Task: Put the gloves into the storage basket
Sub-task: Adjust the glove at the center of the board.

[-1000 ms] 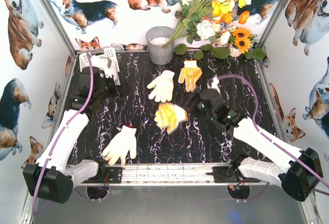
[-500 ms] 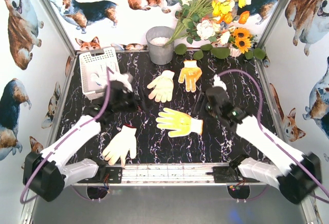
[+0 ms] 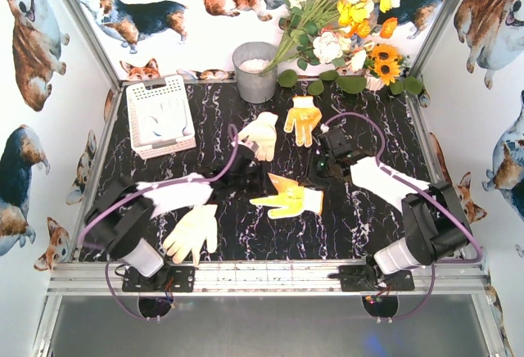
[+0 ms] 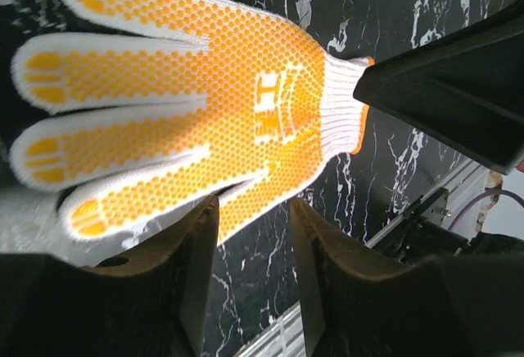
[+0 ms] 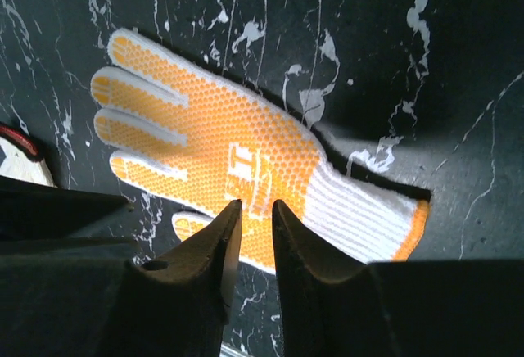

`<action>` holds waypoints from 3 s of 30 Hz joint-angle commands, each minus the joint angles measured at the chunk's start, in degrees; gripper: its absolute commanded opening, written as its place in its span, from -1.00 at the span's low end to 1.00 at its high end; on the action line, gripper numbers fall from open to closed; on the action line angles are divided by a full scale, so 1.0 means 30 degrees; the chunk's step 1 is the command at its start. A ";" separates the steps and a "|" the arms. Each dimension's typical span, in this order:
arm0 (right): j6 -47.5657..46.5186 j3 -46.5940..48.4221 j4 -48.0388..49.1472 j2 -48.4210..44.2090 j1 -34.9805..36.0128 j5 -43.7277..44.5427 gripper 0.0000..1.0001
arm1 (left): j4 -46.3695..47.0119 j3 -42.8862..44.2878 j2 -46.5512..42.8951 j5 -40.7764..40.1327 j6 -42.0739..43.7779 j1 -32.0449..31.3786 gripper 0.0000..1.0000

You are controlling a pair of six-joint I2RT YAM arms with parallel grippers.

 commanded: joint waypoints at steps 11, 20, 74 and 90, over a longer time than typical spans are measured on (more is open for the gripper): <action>0.0229 -0.1406 0.1345 0.1720 -0.0981 -0.0264 -0.45 | 0.0416 0.3122 0.5758 -0.0922 0.2276 -0.0084 -0.54; 0.2972 -0.4602 0.2048 -0.0271 -0.0676 -0.2351 -0.22 | -0.0813 0.3810 0.5661 -0.1568 0.3803 0.1017 -0.56; 0.6202 -0.5829 0.6726 0.0789 0.1873 -0.3510 -0.49 | -0.0242 0.0444 0.3259 0.0396 0.3875 -0.0404 -0.47; 0.3550 -0.4109 0.1842 -0.3498 0.1460 -0.0034 -0.09 | -0.2536 0.1573 -0.0689 -0.0298 0.5615 -0.0286 0.28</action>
